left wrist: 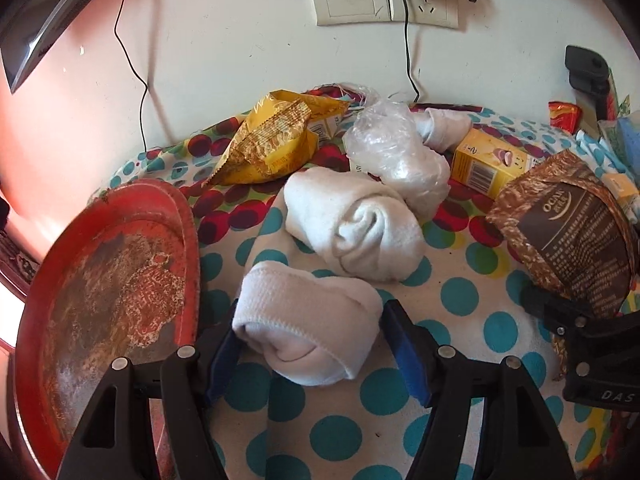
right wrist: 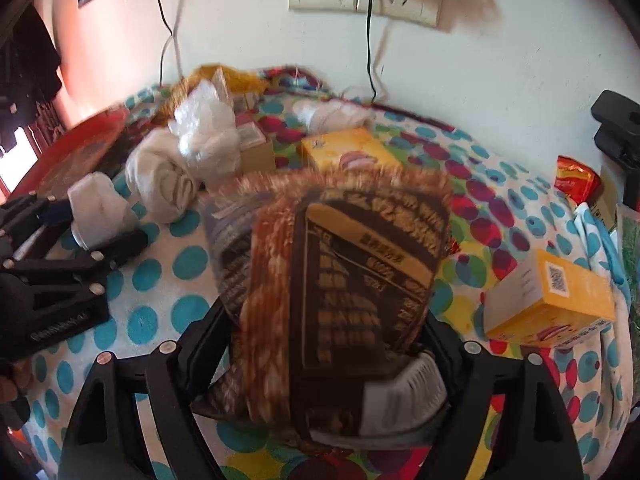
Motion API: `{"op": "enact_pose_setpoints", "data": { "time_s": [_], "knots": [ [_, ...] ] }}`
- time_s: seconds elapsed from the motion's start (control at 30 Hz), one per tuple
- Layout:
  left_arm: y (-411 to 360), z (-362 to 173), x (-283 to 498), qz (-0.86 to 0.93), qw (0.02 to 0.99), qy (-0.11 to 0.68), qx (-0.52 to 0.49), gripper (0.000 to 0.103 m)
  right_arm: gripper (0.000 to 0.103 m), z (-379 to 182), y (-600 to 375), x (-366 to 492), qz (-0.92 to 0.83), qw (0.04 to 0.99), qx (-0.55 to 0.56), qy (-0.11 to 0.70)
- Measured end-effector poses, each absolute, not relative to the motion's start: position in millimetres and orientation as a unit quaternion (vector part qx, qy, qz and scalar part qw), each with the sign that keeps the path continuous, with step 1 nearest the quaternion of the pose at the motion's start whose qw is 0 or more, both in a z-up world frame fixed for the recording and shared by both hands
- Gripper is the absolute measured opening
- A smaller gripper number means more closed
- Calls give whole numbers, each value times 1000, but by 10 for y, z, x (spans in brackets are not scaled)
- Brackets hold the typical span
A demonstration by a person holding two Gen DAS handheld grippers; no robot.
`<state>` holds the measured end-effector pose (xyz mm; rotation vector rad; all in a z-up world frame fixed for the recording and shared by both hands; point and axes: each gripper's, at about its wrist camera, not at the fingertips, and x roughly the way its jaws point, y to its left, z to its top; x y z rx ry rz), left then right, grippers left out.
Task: Organize objects
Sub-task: 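Grasp the brown snack bag with the right tool while the left tool grasps a rolled white sock, then carry the white sock with the left tool into the red tray and release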
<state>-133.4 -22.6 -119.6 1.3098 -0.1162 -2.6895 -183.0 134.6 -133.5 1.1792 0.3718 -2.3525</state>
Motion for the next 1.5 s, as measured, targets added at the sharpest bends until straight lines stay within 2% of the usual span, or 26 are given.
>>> {"op": "enact_pose_setpoints", "data": {
  "time_s": [0.23, 0.27, 0.3, 0.33, 0.53, 0.73, 1.07, 1.5],
  "knots": [
    [-217, -1217, -1310, -902, 40, -27, 430, 68, 85, -1356, 1372, -1819, -859, 240, 433, 132],
    [-213, -1215, -1311, -902, 33, -25, 429, 65, 85, -1361, 1376, -1825, -858, 242, 434, 130],
    [-215, -1211, -1307, -903, 31, -23, 428, 57, 87, -1367, 1382, -1828, -858, 242, 436, 128],
    [-211, -1203, -1295, -904, 32, -22, 425, 55, 88, -1371, 1378, -1825, -858, 238, 436, 129],
    [-240, -1170, -1267, -909, 21, -8, 415, 53, 81, -1294, 1428, -1756, -875, 229, 409, 124],
    [-234, -1161, -1259, -911, 21, -10, 413, 52, 81, -1144, 1432, -1540, -903, 216, 345, 139],
    [-181, -1123, -1224, -916, 36, -32, 399, 52, 81, -1169, 1481, -1591, -909, 186, 350, 126],
    [-167, -1044, -1080, -918, 39, -40, 393, 52, 82, -1159, 1402, -1545, -913, 169, 336, 161]
  ]
}}
